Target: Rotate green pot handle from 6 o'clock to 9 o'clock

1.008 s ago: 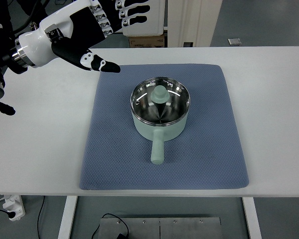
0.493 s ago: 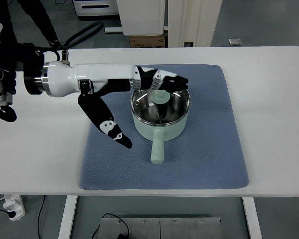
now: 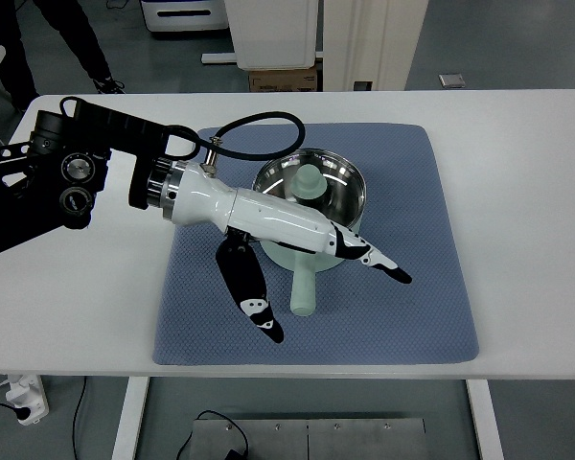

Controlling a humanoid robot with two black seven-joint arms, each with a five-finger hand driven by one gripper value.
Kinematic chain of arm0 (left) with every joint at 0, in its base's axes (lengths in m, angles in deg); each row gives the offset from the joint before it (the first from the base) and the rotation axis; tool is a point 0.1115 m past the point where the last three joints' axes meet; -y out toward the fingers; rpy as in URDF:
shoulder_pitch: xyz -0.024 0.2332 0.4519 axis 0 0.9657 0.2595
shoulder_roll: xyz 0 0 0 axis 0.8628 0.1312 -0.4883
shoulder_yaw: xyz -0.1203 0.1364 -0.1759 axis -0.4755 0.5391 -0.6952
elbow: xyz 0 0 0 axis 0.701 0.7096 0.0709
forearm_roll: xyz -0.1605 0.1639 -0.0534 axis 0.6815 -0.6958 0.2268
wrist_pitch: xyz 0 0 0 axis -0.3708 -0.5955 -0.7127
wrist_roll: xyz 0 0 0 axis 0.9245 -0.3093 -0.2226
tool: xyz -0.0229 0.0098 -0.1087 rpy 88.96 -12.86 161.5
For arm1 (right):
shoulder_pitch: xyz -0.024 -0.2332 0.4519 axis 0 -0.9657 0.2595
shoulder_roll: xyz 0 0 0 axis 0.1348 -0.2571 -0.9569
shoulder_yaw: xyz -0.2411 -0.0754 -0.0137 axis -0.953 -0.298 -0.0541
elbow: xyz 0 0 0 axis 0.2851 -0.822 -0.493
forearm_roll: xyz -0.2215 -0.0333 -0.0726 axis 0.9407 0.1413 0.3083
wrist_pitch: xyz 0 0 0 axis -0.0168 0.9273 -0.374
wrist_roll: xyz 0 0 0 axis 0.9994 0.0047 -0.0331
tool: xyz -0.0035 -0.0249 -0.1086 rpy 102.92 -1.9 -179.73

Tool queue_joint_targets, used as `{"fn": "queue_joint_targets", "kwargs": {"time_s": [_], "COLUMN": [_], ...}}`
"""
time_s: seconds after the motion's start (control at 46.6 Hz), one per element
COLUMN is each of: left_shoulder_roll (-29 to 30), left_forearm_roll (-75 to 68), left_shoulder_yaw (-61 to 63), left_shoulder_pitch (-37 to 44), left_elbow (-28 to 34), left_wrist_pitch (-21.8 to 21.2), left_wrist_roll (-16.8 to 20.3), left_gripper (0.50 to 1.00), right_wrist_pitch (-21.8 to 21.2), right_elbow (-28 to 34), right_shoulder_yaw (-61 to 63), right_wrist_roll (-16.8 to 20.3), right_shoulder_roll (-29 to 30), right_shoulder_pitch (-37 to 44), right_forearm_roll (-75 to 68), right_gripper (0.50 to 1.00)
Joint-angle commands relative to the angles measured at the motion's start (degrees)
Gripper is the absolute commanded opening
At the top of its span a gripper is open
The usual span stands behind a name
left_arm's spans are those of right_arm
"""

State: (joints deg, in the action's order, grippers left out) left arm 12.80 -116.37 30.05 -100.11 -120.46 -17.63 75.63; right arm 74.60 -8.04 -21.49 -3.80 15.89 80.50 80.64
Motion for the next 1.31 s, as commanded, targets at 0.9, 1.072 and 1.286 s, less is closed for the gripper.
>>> {"fn": "queue_joint_targets", "kwargs": {"time_s": [0.9, 1.072, 1.286], "left_shoulder_roll": [-12.2, -14.0, -14.3], "left_forearm_roll": [-17.5, -17.6, -18.2], "left_shoulder_yaw": [14.1, 16.5, 16.8], "left_shoulder_pitch": [-10.6, -12.4, -13.9], "left_elbow": [6.8, 6.8, 6.8], "left_wrist_pitch": [0.0, 0.0, 0.0], "left_wrist_roll": [-0.3, -0.3, 0.1], "left_gripper": [1.000, 1.000, 1.000], "right_wrist_pitch": [0.0, 0.0, 0.0], "right_elbow": [0.0, 0.0, 0.0], "right_shoulder_yaw": [0.0, 0.0, 0.0], "right_wrist_roll": [-0.1, 0.0, 0.0], "right_shoulder_roll": [0.0, 0.0, 0.0], "right_shoulder_pitch": [0.0, 0.0, 0.0], "right_forearm_roll": [0.0, 0.0, 0.0], "right_gripper": [1.000, 1.000, 1.000]}}
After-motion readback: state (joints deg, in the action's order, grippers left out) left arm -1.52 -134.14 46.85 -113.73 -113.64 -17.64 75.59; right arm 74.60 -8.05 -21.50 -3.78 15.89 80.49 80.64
